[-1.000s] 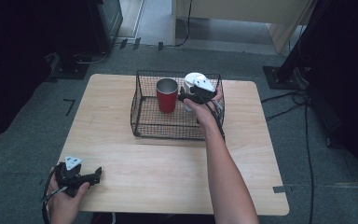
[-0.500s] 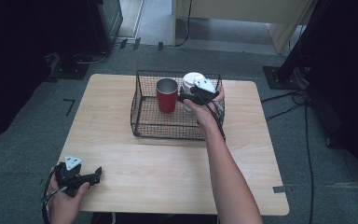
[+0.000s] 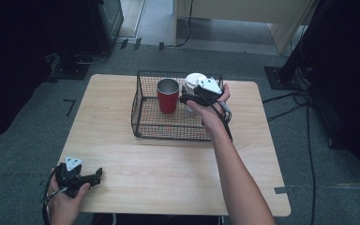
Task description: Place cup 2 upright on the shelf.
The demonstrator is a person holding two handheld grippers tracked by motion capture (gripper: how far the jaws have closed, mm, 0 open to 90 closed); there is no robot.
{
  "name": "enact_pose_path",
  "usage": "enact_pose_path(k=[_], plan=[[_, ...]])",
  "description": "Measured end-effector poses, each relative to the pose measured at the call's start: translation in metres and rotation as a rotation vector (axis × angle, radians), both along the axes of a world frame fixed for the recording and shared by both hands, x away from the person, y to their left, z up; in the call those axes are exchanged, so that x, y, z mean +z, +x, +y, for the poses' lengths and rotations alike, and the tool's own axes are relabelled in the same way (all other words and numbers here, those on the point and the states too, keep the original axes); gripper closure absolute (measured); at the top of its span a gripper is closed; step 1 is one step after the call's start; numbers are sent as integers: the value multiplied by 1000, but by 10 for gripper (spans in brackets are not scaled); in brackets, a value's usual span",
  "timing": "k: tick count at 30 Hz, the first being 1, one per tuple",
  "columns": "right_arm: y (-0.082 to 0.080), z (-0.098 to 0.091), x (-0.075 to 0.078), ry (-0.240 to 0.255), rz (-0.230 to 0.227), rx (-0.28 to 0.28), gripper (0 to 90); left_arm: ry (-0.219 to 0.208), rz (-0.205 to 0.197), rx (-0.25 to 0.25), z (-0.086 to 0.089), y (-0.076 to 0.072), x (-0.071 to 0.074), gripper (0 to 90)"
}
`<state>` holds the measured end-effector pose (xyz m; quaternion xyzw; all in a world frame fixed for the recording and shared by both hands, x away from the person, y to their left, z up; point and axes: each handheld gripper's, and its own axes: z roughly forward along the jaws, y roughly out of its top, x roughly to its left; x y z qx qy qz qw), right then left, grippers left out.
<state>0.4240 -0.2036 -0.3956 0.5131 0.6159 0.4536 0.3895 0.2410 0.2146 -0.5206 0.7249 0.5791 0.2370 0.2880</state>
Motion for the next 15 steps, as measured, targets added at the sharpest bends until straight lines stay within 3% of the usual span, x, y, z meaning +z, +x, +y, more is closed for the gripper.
enact_pose_path(k=[7,15], plan=[[-17,-4,8,-26,6,22,0,0,1,0,0,0,0,0],[-43,-16,14,-14,0,41,0,0,1,0,0,0,0,0]])
